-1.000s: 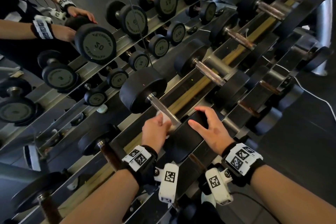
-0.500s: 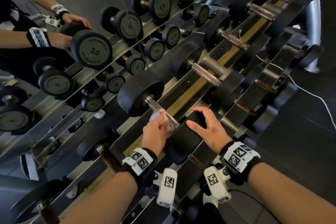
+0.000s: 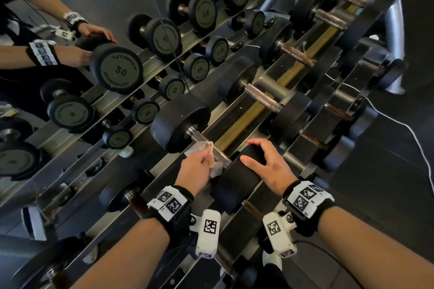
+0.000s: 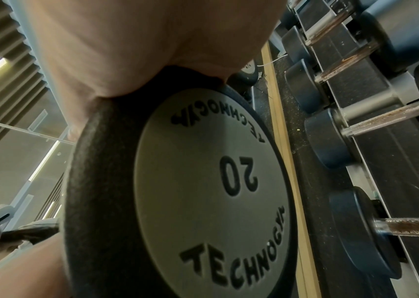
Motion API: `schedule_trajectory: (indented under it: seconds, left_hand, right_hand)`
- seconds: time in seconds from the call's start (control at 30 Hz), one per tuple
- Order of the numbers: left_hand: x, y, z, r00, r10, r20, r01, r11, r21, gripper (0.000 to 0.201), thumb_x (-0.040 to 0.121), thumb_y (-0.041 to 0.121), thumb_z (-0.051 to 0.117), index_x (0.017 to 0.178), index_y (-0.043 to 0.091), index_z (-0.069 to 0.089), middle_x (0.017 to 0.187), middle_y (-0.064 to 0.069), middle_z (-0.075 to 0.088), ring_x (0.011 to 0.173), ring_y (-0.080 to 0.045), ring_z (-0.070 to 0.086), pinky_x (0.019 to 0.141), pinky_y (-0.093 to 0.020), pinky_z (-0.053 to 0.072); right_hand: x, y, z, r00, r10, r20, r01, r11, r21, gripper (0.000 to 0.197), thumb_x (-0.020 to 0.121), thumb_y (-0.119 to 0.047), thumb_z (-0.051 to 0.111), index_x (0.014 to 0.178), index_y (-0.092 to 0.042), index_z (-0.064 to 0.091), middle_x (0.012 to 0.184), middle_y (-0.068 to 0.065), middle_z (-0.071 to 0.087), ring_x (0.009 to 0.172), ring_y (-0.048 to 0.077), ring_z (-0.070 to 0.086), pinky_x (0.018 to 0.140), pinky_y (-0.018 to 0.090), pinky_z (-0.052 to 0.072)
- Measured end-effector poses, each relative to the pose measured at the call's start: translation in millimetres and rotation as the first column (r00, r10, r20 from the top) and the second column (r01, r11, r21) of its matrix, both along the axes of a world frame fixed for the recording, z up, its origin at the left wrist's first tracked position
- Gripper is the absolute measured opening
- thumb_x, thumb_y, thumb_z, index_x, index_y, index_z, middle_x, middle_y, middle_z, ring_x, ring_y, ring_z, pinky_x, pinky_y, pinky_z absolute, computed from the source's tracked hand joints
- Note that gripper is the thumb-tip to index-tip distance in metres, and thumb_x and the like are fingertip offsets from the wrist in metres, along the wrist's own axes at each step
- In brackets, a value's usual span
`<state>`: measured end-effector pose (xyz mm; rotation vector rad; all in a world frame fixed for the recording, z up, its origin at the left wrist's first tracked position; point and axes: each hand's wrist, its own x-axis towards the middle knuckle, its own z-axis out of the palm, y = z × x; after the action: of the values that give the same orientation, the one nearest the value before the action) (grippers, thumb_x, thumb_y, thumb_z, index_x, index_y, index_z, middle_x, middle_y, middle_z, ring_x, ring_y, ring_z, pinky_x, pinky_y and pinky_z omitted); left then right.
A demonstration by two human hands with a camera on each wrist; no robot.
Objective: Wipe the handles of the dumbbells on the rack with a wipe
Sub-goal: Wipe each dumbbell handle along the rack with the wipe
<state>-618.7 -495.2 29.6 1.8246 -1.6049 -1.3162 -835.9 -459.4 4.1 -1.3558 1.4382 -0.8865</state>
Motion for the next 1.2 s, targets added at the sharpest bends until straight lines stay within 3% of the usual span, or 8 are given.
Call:
schedule_trajectory:
  seconds: [0.13,0.37,0.43,0.6,0.87,0.97,1.07,1.2]
  left_hand:
    - [-3.0,10.9,-0.7,0.985,-0.133,0.113,0.126,0.989,0.072,0.041,0.105,0.023,0.038,0.140,0.038,0.050,0.138,-0.004,0.051,0.124,-0.022,0.051,0.111,-0.040,0.040]
    - [1.3,16.3,15.1,0.960,-0.278,-0.023,0.278,0.951,0.131,0.040,0.101,0.012,0.042,0.125,0.033,0.066,0.118,-0.001,0.069,0.114,-0.020,0.062,0.102,-0.043,0.050]
    - [6.5,15.0,21.9,0.964,-0.263,-0.040,0.266,0.959,0.101,0.031,0.101,0.017,0.047,0.121,0.030,0.068,0.109,-0.006,0.072,0.106,-0.026,0.066,0.096,-0.047,0.053]
    - [18.2,2.8,35.8,0.977,-0.169,-0.130,0.176,0.983,0.047,0.029,0.097,0.005,0.053,0.117,0.024,0.064,0.113,-0.004,0.071,0.103,-0.016,0.069,0.096,-0.046,0.053]
    - [-17.1,-18.5,50.8,0.985,-0.150,-0.083,0.148,0.989,-0.026,0.028,0.096,0.008,0.057,0.121,0.019,0.064,0.114,-0.005,0.070,0.107,-0.017,0.067,0.097,-0.044,0.053]
    - [-39.2,-33.3,60.2,0.992,-0.115,-0.061,0.112,0.993,-0.049,0.025,0.095,0.008,0.058,0.118,0.014,0.066,0.104,-0.006,0.072,0.100,-0.021,0.069,0.091,-0.041,0.056]
    - [-61.9,-51.7,69.3,0.996,-0.061,-0.058,0.058,0.996,-0.063,0.022,0.097,0.009,0.056,0.113,0.019,0.067,0.100,-0.003,0.072,0.096,-0.019,0.069,0.082,-0.031,0.058]
    - [-90.5,-75.3,72.9,0.994,0.048,-0.101,-0.057,0.995,-0.088,0.020,0.097,0.008,0.054,0.102,0.023,0.068,0.098,-0.009,0.072,0.098,-0.027,0.069,0.086,-0.046,0.058]
  right_hand:
    - [0.9,1.2,0.9,1.000,-0.013,-0.008,0.013,1.000,0.000,0.046,0.085,-0.056,0.066,0.124,-0.045,0.045,0.123,-0.015,0.050,0.110,0.004,0.052,0.096,0.036,0.051]
    - [1.2,2.0,10.2,0.999,-0.008,-0.037,0.009,0.999,0.033,0.053,0.087,-0.053,0.065,0.133,-0.034,0.046,0.128,-0.007,0.049,0.113,0.010,0.052,0.101,0.043,0.049]
    - [1.5,3.1,13.1,1.000,0.001,-0.032,0.001,0.998,0.062,0.054,0.087,-0.052,0.065,0.134,-0.034,0.045,0.129,-0.006,0.049,0.114,0.013,0.053,0.100,0.045,0.050]
    - [-1.6,-0.7,19.2,0.999,0.033,-0.037,-0.029,0.995,0.093,0.053,0.088,-0.047,0.068,0.133,-0.032,0.046,0.130,-0.002,0.051,0.116,0.016,0.055,0.102,0.045,0.049]
    - [-29.2,-40.9,16.5,0.989,0.136,-0.051,-0.129,0.983,0.128,0.026,0.084,-0.045,0.074,0.103,-0.041,0.058,0.109,-0.013,0.061,0.104,0.007,0.059,0.084,0.023,0.047]
    - [-50.9,-61.5,25.2,0.987,0.163,-0.014,-0.161,0.983,0.084,0.017,0.088,-0.030,0.074,0.096,-0.035,0.060,0.103,-0.005,0.066,0.094,0.011,0.063,0.089,0.035,0.054]
    - [-80.3,-85.9,41.3,0.979,0.200,-0.030,-0.199,0.980,0.030,0.013,0.090,-0.025,0.071,0.097,-0.033,0.063,0.102,-0.008,0.067,0.094,0.009,0.064,0.093,0.032,0.052]
    - [-116.7,-120.0,64.6,0.974,0.216,-0.073,-0.219,0.975,-0.046,0.014,0.091,-0.020,0.069,0.104,-0.017,0.067,0.104,-0.002,0.069,0.099,0.020,0.065,0.096,0.034,0.049]
